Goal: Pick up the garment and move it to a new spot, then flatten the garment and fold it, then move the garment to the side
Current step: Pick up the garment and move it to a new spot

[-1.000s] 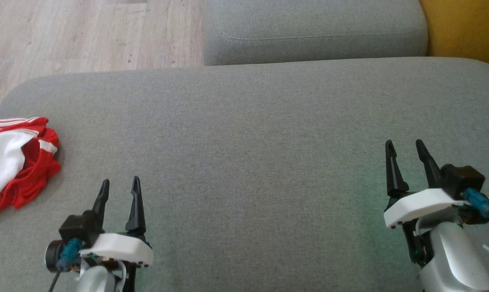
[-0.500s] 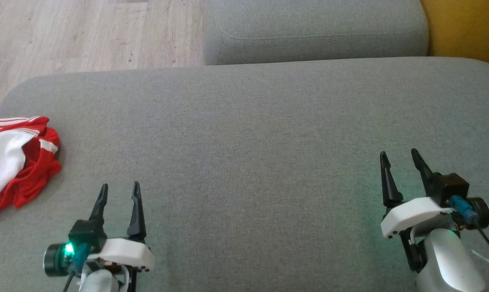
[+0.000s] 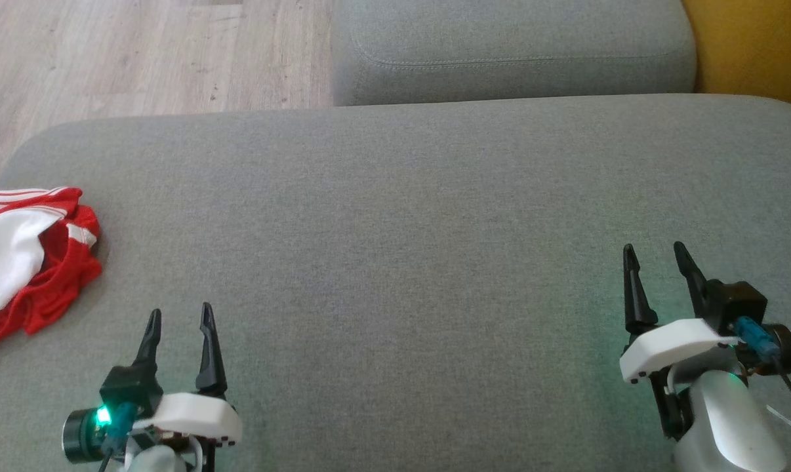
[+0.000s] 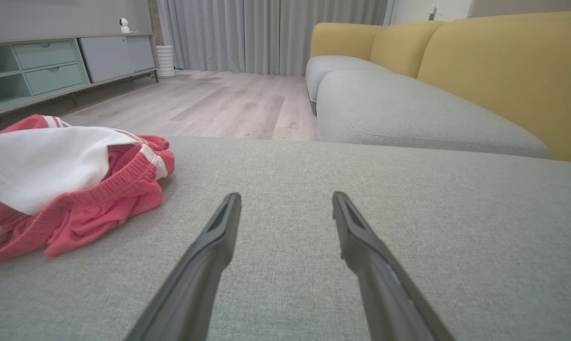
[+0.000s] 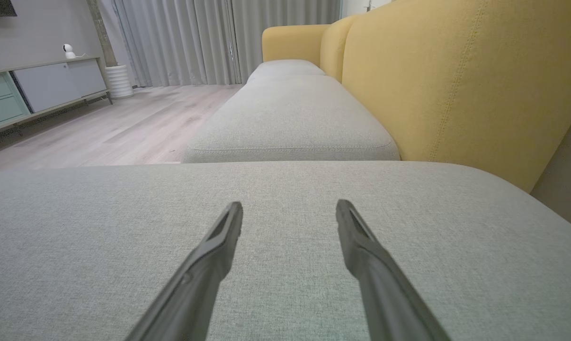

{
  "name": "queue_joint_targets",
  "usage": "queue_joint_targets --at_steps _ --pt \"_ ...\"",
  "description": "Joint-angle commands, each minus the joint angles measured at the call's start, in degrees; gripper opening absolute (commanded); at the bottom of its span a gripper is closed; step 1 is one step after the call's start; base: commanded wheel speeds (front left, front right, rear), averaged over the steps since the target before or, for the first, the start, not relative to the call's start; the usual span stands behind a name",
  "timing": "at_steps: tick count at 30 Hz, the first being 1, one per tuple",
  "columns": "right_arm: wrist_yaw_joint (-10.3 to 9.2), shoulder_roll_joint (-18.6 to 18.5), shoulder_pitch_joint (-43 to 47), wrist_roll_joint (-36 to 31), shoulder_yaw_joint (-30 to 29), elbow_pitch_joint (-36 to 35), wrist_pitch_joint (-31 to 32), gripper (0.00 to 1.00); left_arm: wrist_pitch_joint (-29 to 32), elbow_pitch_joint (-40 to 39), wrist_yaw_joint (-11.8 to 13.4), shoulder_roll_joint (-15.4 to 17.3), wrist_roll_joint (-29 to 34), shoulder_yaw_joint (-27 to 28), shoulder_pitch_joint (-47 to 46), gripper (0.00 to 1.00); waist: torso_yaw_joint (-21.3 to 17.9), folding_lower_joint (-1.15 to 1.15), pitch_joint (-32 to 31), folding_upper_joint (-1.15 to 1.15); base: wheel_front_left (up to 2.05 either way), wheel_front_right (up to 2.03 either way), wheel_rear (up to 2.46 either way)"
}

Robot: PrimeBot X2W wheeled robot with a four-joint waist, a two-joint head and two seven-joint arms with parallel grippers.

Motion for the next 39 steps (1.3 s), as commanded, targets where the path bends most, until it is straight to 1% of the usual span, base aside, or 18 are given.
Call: queue_joint_targets --at_steps 1,5,9,13,20,21,26,28,33,37,39 --pt "0.44 0.19 -1.47 -0.14 1.52 -1.56 -0.79 1.0 -0.7 -1.51 0.12 0.33 -0.5 1.8 -1.66 1.0 0.09 0.0 0.02 0.0 0.0 0.0 0.0" --pt "0.44 0.25 -1.45 0.09 2.03 -1.82 -0.79 1.0 -0.7 -1.7 -0.04 0.29 -0.89 2.07 -1.59 1.0 0.83 0.0 0.07 0.0 0.0 0.0 0.0" --pt "0.44 0.27 -1.14 0.57 3.55 -2.24 -0.79 1.0 -0.7 -1.92 0.03 0.26 -1.5 2.21 -1.58 1.0 3.33 0.0 0.45 0.0 0.0 0.0 0.0" --pt "0.44 0.29 -0.77 1.26 5.28 -2.72 -0.79 1.0 -0.7 -2.4 0.37 0.25 -1.89 2.06 -1.39 1.0 7.79 0.0 0.97 0.0 0.0 0.0 0.0" --pt "0.44 0.3 -1.29 3.13 9.71 -2.77 -0.79 1.0 -0.7 -2.99 0.91 0.24 -2.64 2.59 -0.82 1.0 17.29 0.0 1.66 0.0 0.0 0.0 0.0" --pt "0.44 0.3 -1.29 3.13 9.71 -2.77 -0.79 1.0 -0.7 -2.99 0.91 0.24 -2.64 2.59 -0.82 1.0 17.29 0.0 1.66 0.0 0.0 0.0 0.0" --pt "0.44 0.31 -1.61 5.19 12.77 -2.29 -0.79 1.0 -0.7 -3.54 0.76 0.24 -2.28 4.32 0.42 1.0 22.79 0.0 1.63 0.0 0.0 0.0 0.0" --pt "0.44 0.31 -1.75 5.65 13.77 -2.09 -0.79 1.0 -0.7 -3.84 0.72 0.24 -2.15 5.23 1.06 1.0 24.24 0.0 1.56 0.0 0.0 0.0 0.0" --pt "0.44 0.31 -2.06 6.32 15.17 -1.94 -0.79 1.0 -0.7 -4.62 0.56 0.24 -1.72 7.38 2.3 1.0 26.22 0.0 1.77 0.0 0.0 0.0 0.0" --pt "0.44 0.31 -2.34 6.66 15.86 -1.87 -0.79 1.0 -0.7 -5.17 0.33 0.24 -1.84 7.64 2.29 1.0 26.38 0.0 2.34 0.0 0.0 0.0 0.0" --pt "0.44 0.31 -2.55 7.06 16.24 -1.77 -0.79 1.0 -0.7 -5.05 -0.16 0.24 -2.32 8.02 1.48 1.0 25.98 0.0 2.88 0.0 0.0 0.0 0.0"
